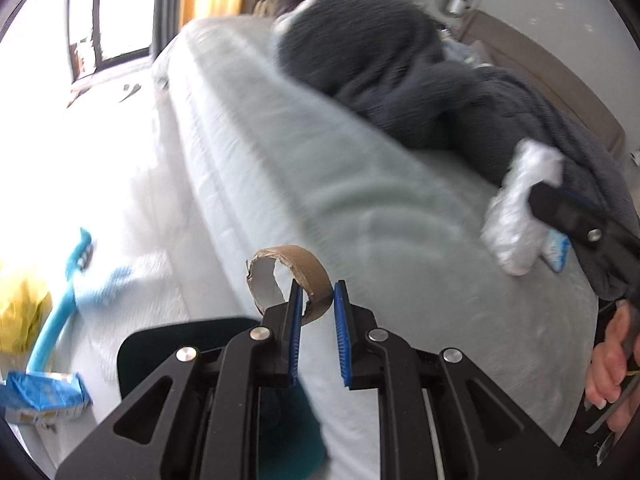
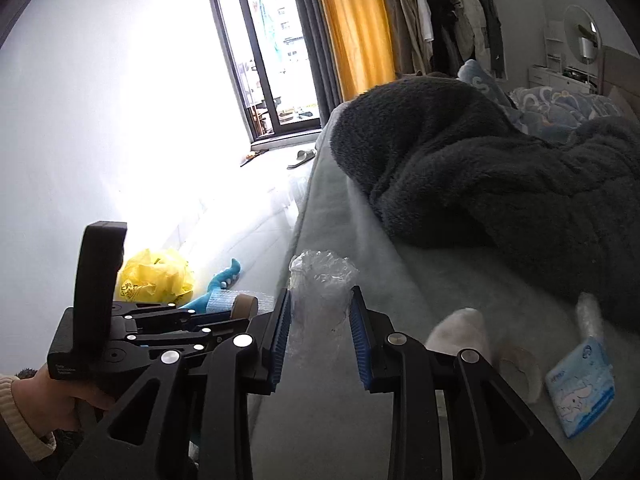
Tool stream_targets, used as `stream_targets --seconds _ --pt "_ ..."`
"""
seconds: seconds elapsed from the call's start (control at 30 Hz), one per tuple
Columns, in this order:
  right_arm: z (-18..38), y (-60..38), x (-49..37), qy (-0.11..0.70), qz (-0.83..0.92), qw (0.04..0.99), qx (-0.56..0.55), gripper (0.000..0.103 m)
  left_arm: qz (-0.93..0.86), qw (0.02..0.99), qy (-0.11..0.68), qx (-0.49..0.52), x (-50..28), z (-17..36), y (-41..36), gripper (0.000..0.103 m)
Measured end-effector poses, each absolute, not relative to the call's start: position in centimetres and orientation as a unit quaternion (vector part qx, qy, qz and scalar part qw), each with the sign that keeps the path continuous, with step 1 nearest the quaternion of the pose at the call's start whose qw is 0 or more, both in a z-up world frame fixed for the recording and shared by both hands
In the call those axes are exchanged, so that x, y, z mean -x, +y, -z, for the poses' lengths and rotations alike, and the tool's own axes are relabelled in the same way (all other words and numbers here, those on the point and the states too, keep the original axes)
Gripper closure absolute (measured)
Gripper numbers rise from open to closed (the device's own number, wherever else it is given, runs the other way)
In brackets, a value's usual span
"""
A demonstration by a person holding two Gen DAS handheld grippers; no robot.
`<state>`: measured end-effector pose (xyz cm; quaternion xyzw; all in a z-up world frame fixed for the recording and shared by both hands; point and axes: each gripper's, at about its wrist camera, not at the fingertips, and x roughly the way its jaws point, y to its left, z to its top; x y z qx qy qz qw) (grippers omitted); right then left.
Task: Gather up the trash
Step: 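Carry the tape roll and bubble-wrap roll with both tools over the teal bin, then open the left tool to drop the tape roll into the bin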
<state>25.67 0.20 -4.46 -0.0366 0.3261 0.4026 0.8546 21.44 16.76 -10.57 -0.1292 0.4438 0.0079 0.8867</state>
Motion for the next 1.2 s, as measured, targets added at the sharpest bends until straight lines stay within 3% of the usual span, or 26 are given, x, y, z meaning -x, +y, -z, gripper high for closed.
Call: stream_targets --seconds 0.83,1.03,1.2 --pt "8.7 12.8 -22.0 0.377 -0.487 0.785 0.065 0.073 -0.062 0.77 0.602 0.203 -16.6 19.3 27.7 0.085" --pt "10.1 14.7 -22.3 0.397 -0.486 0.776 0.06 0.073 -0.074 0.771 0.597 0.208 -15.3 18.8 29.7 0.047" --pt "11.7 16.0 -22.3 0.415 -0.481 0.769 0.07 0.073 -0.077 0.774 0.591 0.215 -14.6 18.1 31.1 0.036"
